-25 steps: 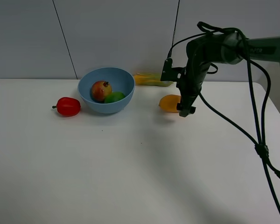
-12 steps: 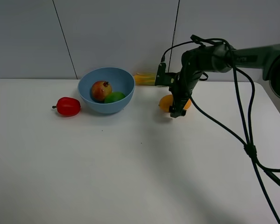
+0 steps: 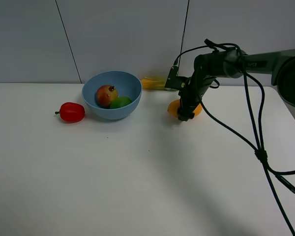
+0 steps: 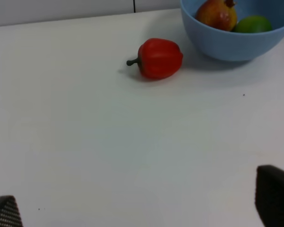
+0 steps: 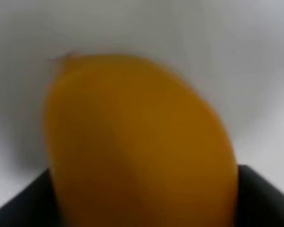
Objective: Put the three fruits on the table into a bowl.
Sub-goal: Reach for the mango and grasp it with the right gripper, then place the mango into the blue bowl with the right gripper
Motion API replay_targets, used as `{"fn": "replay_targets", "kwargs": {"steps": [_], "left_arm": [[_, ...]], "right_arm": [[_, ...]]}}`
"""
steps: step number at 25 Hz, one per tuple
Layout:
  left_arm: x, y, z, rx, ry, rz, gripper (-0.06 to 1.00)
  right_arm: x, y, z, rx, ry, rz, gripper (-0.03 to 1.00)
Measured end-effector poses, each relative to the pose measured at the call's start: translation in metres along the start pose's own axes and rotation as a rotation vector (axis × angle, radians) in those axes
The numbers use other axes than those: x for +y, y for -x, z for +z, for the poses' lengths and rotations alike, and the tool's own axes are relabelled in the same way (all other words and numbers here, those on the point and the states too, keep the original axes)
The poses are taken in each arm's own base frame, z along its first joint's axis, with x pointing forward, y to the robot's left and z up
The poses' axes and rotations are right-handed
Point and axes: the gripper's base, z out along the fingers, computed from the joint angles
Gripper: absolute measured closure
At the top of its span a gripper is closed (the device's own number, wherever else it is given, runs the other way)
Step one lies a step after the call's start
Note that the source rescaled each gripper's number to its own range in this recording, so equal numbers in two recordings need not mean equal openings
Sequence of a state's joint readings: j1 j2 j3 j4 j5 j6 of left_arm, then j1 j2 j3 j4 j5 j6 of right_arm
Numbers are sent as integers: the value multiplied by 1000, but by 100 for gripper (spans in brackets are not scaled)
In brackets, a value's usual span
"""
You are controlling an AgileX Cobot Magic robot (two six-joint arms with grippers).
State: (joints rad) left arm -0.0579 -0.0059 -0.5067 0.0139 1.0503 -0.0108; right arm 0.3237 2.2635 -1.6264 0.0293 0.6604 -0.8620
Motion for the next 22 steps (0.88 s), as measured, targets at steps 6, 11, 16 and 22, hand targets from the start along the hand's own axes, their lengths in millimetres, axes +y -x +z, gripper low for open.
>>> {"fn": "replay_targets", "kwargs": {"steps": [6,11,16,22], "left_arm": [[0,0,0,0,0,0,-4],[0,0,0,0,0,0,-5],[0,0,0,0,0,0,-5],[0,0,0,0,0,0,-5]], "right_arm": [[-1,-1,-1,-3,8,75,95],[0,8,-46,-39,58,289,95],[16,47,-134,-272,99,378,95],[47,102,-169,-459,85,295,95]]}}
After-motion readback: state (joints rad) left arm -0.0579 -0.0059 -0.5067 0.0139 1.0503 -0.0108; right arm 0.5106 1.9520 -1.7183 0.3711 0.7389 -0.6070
